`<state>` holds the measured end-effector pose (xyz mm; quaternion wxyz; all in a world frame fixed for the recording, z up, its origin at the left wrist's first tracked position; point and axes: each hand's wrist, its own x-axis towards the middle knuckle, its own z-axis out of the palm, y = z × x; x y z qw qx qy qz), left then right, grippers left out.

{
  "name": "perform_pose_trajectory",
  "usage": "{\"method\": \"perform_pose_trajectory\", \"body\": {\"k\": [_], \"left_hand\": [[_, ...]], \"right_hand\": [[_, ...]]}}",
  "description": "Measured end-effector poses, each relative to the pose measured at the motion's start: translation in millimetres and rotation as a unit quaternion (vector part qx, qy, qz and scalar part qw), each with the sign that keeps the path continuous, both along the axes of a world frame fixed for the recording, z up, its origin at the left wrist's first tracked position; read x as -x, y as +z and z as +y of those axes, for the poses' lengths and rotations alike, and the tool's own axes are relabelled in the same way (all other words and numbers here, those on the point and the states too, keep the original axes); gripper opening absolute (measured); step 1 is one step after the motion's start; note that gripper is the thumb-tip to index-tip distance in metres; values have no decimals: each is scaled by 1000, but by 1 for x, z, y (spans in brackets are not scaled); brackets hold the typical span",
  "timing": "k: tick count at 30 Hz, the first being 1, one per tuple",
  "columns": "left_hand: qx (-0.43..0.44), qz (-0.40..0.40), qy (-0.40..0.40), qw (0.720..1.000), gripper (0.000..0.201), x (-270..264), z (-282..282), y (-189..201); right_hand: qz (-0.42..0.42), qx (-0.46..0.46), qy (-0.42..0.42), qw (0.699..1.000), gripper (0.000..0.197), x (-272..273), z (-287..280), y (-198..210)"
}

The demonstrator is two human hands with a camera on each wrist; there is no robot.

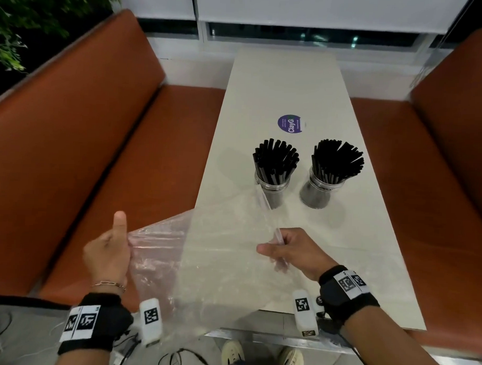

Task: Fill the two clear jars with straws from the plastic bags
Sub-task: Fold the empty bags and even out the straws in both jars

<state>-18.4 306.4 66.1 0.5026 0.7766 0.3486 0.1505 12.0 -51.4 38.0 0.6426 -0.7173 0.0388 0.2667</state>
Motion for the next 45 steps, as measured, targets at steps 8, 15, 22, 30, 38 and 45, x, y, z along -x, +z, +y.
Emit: {"method": "perform_pose_trajectory", "body": {"k": [8, 15, 22, 30, 38, 45], "left_hand": [[245, 160, -296, 909, 47, 21, -31, -13], [242, 240, -299, 891, 37, 43, -46, -48], [245, 166, -324, 899, 35, 29, -70, -52], [416, 215, -299, 831, 36, -10, -144, -48], [216, 130, -413, 875, 79, -24, -248, -64], [92, 68, -359, 926, 77, -17, -285, -93]], "right_hand": [[35, -45, -67, 996, 28, 24, -29, 1], [96, -16, -40, 994, 37, 48, -73, -6], [92, 5, -61, 994, 16, 63, -124, -6], [63, 116, -98, 986, 51, 77, -207, 1], [75, 131, -140, 979, 36, 71, -265, 13], [120, 38, -195, 973, 59, 47, -286, 9]]}}
